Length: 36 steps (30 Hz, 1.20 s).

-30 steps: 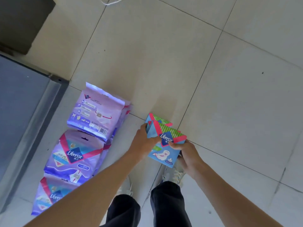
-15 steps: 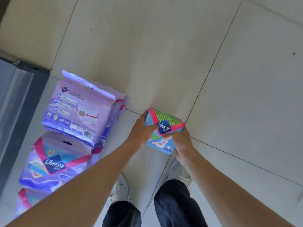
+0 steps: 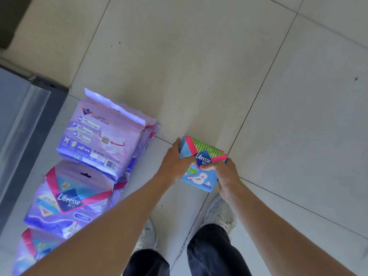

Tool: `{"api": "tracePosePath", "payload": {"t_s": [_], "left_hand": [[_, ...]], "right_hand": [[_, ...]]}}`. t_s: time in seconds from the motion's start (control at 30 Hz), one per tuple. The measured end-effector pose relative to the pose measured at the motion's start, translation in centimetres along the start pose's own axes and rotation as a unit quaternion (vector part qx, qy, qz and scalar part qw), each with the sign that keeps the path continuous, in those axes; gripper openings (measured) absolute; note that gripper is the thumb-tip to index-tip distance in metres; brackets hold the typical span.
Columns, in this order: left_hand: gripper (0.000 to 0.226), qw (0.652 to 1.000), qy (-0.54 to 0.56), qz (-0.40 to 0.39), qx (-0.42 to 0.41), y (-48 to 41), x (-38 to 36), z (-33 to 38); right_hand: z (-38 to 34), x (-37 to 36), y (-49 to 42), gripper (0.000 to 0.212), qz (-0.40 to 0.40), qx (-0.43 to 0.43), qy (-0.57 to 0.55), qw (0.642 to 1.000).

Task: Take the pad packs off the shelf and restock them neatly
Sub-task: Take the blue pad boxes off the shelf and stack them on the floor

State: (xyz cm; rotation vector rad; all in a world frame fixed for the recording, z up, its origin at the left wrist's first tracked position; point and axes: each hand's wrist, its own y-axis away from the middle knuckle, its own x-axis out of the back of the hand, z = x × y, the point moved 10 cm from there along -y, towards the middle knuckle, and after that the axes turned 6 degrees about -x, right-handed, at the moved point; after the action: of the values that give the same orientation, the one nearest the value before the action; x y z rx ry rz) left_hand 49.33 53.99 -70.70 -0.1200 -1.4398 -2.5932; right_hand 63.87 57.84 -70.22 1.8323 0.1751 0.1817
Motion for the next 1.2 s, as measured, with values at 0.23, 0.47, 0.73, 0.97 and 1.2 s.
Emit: {"api": "tracePosePath", "payload": {"t_s": [0.23, 0.47, 0.73, 0.97, 1.2], "left_hand": [[0.091, 0.998, -0.044, 0.042, -0.010, 4.4, 2.9, 2.9], [0.072, 0.987, -0.105, 0.074, -0.096, 14.0, 7.6, 9.5], [0.032, 0.923, -0.290, 0.190, -0.170, 26.8, 15.4, 15.4], [0.030, 0.897, -0.281, 0.312, -0.139, 37.7, 23.4, 14.5], [0.029, 0.886, -0.237, 0.385, -0.104, 47.8, 31.3, 10.4]], "right_hand": [[-3.1, 2.0, 5.2, 0.089, 0.071, 0.018, 0.149, 0.986], [-7.9, -1.5, 18.2, 0.071, 0.047, 0.117, 0.287, 0.950], [-12.6, -12.0, 32.6, 0.049, 0.063, 0.273, 0.594, 0.754], [-11.7, -18.3, 42.8, 0.044, 0.033, 0.329, 0.679, 0.656], [-8.7, -28.9, 52.5, 0.015, -0.008, 0.394, 0.706, 0.588]]}}
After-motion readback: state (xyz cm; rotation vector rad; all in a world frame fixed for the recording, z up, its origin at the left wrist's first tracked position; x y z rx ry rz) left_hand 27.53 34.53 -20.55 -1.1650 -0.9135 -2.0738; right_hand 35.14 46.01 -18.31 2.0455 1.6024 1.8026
